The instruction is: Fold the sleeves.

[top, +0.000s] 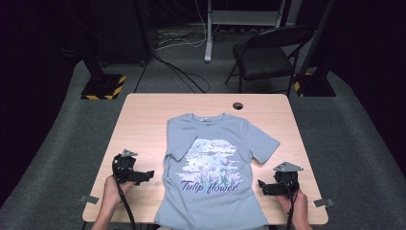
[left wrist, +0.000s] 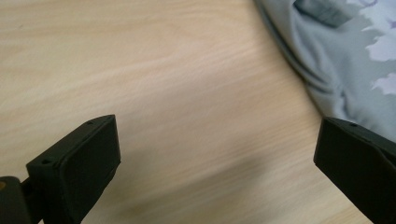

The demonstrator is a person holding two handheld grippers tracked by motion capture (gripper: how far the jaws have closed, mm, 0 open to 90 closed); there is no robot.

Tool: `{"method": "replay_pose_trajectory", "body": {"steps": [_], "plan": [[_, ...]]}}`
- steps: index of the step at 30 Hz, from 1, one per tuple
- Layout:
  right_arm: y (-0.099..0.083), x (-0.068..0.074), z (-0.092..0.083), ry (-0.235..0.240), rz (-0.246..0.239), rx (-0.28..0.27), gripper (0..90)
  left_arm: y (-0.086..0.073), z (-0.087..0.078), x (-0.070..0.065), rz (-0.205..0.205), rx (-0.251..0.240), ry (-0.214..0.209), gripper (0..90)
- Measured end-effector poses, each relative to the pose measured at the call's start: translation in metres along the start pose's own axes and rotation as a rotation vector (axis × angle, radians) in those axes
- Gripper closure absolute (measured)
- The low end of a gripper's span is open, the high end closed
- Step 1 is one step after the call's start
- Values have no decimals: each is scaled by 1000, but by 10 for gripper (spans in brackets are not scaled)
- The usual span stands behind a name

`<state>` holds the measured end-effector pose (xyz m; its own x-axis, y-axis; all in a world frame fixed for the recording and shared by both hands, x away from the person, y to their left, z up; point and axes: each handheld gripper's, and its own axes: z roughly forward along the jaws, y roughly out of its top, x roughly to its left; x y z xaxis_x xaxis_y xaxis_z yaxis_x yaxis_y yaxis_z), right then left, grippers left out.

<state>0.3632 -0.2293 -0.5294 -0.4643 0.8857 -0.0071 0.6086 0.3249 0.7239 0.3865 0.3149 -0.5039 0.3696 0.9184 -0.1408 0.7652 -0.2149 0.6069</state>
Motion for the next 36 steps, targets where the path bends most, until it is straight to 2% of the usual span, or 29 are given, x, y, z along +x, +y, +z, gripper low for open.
{"method": "replay_pose_trajectory", "body": {"steps": [4, 9, 15, 17, 22, 33, 36], "plan": [[0, 0, 0, 0, 0, 0, 16, -14, -3, 3, -24, -22, 32, 2], [0, 0, 0, 0, 1, 0, 16, -30, -2, -2, -22, -48, 87, 1], [0, 0, 0, 0, 1, 0, 15, -43, 0, -12, 21, -104, 163, 0], [0, 0, 0, 0, 1, 0, 16, -47, 1, -13, 17, -140, 167, 0], [0, 0, 0, -2, -1, 0, 14, -47, 1, -14, 9, -139, 175, 0], [-2, 0, -3, -31, 29, 17, 0, -47, 2, -15, 1, -143, 184, 1], [1, 0, -5, -23, 34, 60, 23, -46, 2, -15, 4, -143, 183, 1]]}}
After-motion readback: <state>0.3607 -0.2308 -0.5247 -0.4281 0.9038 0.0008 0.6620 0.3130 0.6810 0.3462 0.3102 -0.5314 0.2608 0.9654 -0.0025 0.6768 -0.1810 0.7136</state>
